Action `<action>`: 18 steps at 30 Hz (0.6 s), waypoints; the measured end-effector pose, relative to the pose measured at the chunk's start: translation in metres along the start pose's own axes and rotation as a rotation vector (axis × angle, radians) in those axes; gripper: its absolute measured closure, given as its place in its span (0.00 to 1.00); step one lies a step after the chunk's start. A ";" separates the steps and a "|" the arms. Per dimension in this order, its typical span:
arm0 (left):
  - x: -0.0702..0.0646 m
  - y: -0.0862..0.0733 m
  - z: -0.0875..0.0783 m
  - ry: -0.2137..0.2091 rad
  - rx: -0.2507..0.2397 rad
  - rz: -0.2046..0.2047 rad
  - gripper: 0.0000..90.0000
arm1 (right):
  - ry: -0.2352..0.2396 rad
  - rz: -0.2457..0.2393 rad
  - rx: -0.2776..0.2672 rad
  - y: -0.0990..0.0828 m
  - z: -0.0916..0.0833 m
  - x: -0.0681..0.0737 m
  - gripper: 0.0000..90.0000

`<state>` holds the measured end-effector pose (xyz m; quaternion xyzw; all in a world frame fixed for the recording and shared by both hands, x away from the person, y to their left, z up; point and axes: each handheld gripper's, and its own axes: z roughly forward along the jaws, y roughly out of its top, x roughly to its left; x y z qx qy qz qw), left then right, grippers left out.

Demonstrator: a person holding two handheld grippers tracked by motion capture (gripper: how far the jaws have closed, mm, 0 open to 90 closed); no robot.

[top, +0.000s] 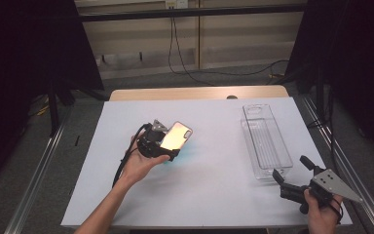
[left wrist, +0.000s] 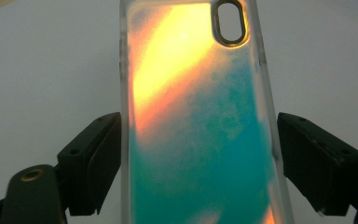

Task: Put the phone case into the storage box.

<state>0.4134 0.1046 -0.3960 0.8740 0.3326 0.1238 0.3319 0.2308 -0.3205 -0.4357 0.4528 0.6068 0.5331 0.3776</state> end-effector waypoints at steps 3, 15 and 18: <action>-0.003 -0.003 -0.001 -0.009 -0.008 -0.010 0.19 | 0.009 0.008 0.007 0.000 0.001 0.001 0.00; -0.025 -0.013 -0.012 -0.004 -0.030 0.000 0.19 | 0.107 0.008 0.036 0.013 0.002 0.020 0.00; -0.031 -0.014 -0.015 0.000 -0.050 0.010 0.19 | 0.117 -0.015 0.054 0.015 0.003 0.028 0.00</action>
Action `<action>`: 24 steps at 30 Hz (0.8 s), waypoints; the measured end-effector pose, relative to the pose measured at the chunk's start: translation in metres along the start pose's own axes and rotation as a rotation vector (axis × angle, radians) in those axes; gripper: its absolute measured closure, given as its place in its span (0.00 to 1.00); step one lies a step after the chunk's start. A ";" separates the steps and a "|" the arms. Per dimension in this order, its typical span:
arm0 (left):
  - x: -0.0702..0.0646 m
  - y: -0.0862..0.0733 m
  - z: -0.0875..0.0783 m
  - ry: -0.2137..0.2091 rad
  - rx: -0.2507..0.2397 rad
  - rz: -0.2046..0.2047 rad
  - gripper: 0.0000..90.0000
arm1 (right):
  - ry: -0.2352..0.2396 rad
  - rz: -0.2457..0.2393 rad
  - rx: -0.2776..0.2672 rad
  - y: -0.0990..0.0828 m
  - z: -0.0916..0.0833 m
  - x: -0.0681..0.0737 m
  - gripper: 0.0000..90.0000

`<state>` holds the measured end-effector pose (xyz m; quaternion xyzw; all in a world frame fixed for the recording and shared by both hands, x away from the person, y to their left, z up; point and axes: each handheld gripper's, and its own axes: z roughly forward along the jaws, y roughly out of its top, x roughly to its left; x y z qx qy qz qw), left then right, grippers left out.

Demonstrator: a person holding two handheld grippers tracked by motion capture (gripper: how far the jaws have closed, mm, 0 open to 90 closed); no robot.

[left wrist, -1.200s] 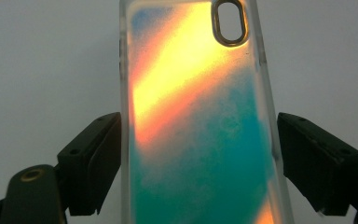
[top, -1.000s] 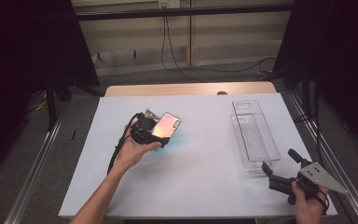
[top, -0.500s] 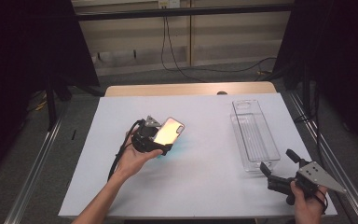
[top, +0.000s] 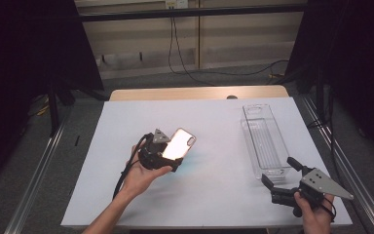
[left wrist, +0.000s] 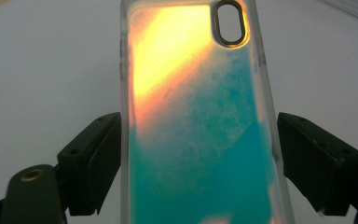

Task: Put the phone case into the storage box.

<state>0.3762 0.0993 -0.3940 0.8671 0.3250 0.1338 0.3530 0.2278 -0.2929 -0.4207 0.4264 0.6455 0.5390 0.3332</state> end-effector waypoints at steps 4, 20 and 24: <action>-0.006 -0.005 0.001 0.012 -0.011 0.005 0.19 | 0.014 0.006 0.003 0.006 0.002 0.008 0.00; -0.030 -0.011 0.004 0.037 -0.050 0.050 0.19 | 0.114 -0.010 0.104 0.028 0.041 0.044 0.01; -0.037 -0.010 0.006 0.041 -0.055 0.078 0.19 | 0.151 -0.022 0.141 0.035 0.057 0.053 0.02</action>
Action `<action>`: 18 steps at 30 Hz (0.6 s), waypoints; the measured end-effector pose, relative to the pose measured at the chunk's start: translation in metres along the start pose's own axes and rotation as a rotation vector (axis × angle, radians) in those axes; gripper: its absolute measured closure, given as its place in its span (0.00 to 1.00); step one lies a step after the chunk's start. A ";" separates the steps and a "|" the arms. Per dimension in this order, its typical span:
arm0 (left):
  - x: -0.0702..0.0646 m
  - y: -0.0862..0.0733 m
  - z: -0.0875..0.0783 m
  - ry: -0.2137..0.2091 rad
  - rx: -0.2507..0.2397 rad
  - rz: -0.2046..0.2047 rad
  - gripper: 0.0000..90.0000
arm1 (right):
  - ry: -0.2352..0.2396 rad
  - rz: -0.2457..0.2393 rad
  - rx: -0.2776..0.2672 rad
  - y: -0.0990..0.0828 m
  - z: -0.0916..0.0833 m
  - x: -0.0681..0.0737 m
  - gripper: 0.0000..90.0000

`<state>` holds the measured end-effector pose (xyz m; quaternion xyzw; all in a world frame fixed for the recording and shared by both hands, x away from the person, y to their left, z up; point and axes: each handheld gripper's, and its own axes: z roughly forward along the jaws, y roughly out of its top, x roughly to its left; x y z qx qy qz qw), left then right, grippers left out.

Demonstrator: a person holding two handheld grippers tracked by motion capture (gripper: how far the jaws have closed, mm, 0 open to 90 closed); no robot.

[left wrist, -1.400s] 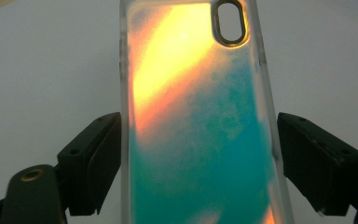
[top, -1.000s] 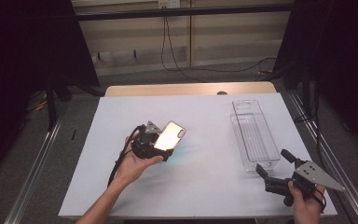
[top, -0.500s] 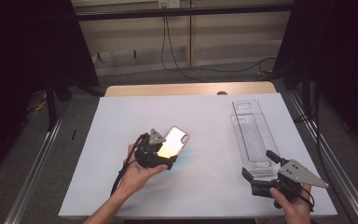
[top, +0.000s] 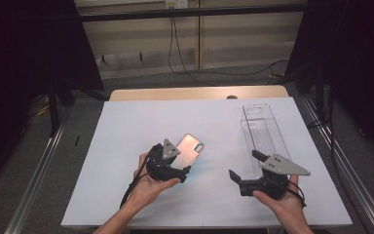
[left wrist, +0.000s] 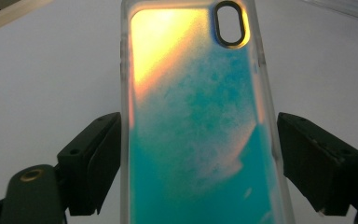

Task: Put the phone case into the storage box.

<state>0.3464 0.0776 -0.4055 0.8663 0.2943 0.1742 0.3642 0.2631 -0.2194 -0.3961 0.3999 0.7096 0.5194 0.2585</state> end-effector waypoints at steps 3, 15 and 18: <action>-0.003 0.001 0.001 0.013 -0.004 0.011 0.19 | 0.013 0.008 0.025 0.003 0.012 0.001 0.02; -0.013 0.000 0.006 0.040 -0.038 0.025 0.19 | 0.023 0.061 0.089 0.008 0.035 -0.005 0.04; -0.016 -0.001 0.004 0.043 -0.045 0.034 0.19 | 0.036 0.072 0.111 0.008 0.037 -0.005 0.04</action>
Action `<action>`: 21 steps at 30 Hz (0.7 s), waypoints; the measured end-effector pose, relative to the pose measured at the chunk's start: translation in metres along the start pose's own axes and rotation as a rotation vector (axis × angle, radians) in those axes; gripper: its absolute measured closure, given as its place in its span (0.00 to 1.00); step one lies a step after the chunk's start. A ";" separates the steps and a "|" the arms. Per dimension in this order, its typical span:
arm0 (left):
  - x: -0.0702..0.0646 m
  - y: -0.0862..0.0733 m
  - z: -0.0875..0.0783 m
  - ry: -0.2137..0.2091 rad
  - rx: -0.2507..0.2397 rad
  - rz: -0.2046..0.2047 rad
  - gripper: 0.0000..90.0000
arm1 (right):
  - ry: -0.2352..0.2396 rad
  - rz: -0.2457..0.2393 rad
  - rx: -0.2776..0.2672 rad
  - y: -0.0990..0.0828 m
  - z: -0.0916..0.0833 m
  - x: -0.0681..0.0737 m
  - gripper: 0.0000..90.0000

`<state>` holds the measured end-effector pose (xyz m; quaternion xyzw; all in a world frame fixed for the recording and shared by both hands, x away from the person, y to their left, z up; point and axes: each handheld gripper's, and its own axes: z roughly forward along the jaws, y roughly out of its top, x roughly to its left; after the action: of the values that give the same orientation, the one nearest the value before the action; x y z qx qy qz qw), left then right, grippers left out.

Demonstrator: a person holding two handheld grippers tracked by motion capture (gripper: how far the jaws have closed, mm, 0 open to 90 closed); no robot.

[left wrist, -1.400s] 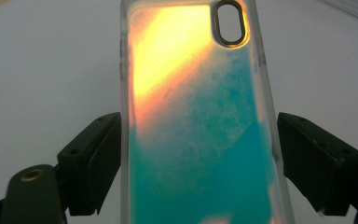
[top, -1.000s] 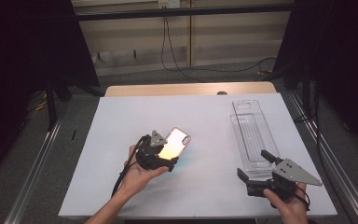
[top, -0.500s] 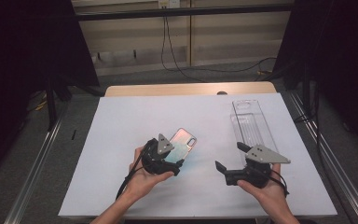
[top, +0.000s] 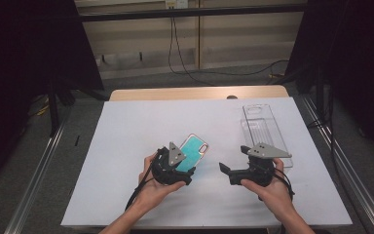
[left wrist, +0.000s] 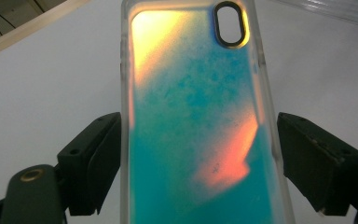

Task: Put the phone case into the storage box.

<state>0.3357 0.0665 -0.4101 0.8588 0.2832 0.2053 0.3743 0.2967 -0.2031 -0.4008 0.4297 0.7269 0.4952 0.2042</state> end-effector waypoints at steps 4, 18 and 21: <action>-0.004 -0.004 -0.006 0.015 -0.007 0.008 0.19 | 0.008 0.002 0.021 0.000 0.002 0.001 0.04; -0.009 -0.012 -0.004 0.060 -0.016 0.039 0.19 | 0.037 0.067 0.076 0.003 0.018 0.006 0.10; -0.015 -0.014 0.000 0.066 -0.015 0.068 0.19 | 0.043 0.085 0.080 0.004 0.020 0.008 0.12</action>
<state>0.3202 0.0648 -0.4230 0.8578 0.2648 0.2484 0.3639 0.3088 -0.1852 -0.4048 0.4572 0.7316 0.4830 0.1499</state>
